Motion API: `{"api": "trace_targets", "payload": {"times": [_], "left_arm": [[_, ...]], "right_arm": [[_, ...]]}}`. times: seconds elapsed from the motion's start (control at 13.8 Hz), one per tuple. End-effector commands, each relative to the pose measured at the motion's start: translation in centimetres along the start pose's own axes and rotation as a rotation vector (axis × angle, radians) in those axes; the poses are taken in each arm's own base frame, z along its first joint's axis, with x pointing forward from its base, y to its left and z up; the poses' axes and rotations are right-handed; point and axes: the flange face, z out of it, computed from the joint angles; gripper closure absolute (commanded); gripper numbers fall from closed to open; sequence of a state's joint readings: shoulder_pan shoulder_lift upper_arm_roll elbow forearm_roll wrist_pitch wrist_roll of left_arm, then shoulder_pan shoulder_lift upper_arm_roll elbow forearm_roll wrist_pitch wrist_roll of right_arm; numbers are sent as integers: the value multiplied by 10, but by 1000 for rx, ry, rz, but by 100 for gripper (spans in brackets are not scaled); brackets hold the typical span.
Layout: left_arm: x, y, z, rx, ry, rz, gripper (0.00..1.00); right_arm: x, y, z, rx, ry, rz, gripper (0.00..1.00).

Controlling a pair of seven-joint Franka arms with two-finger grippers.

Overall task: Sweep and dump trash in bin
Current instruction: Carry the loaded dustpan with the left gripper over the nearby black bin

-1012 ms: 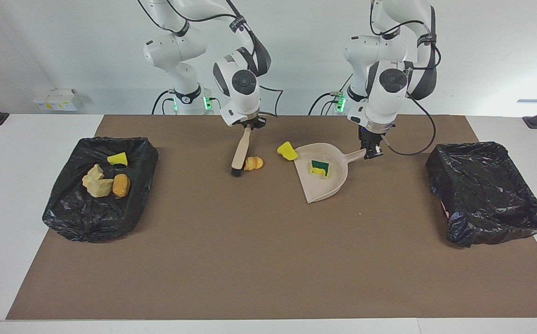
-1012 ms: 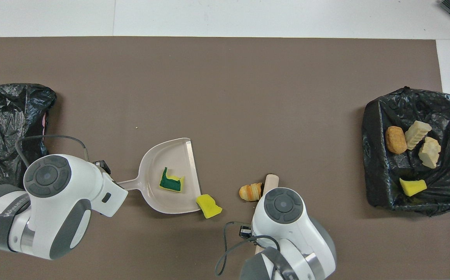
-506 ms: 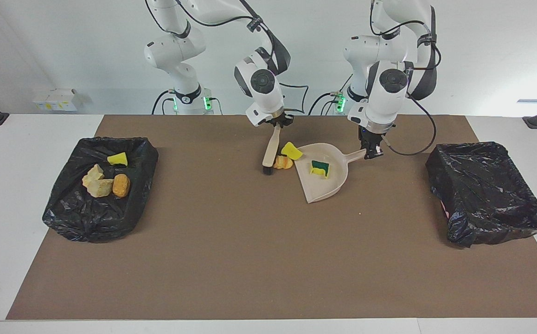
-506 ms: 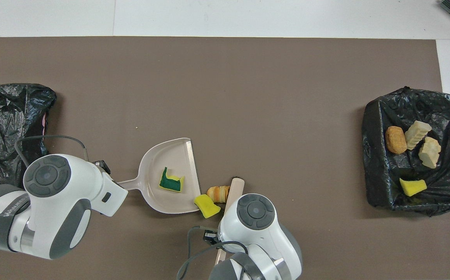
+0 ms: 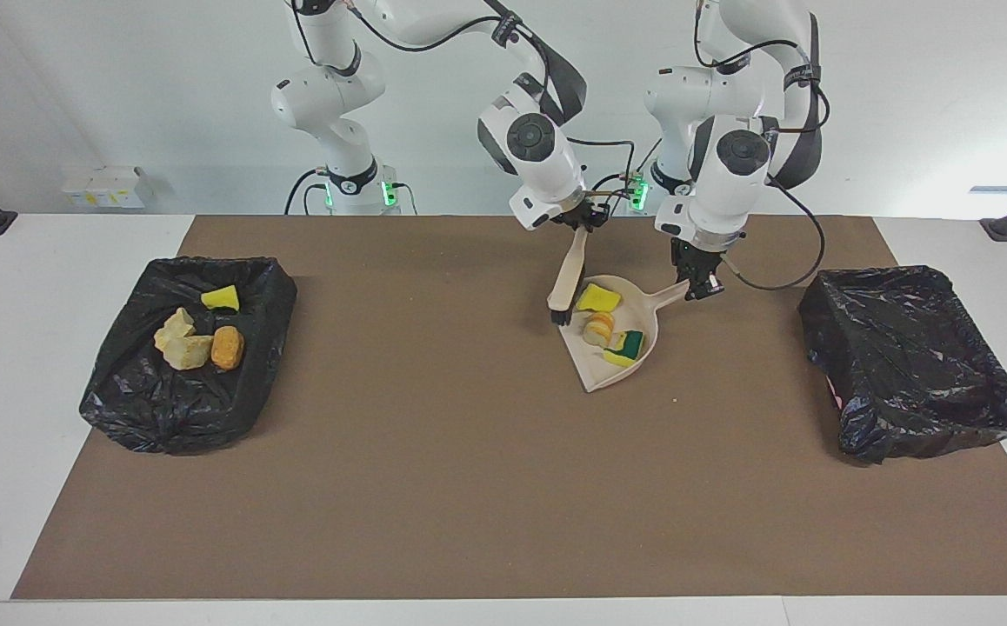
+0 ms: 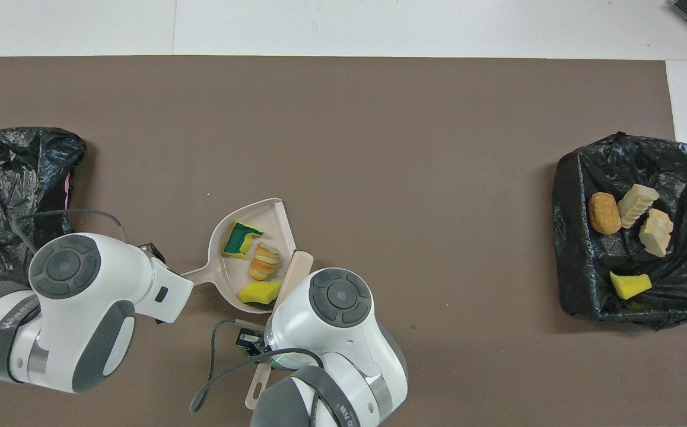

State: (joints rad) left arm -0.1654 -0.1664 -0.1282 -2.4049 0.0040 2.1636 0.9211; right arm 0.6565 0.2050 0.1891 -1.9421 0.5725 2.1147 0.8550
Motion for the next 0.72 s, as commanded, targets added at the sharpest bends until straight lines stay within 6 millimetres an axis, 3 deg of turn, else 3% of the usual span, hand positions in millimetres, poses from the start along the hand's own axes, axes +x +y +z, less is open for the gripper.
{"api": "trace_targets", "payload": {"times": [0.0,0.14,0.36,0.51,0.65], "left_arm": [[-18,-15,2,-44,81,-167,100],[-25,-22,-5,-74,118,-301,100],[-34,-35,-32,-48,145,-410,100],[-60,-52,-53,-23,169,-481,100],[-94,-70,-74,3,191,-544,100]], "right_arm": [[10,8,-18,-32,-44,41,100],[22,27,-45,-78,-30,51,100],[6,44,-50,-245,29,-29,100],[-20,50,-30,-330,55,-102,100],[-44,49,8,-408,70,-173,100]]}}
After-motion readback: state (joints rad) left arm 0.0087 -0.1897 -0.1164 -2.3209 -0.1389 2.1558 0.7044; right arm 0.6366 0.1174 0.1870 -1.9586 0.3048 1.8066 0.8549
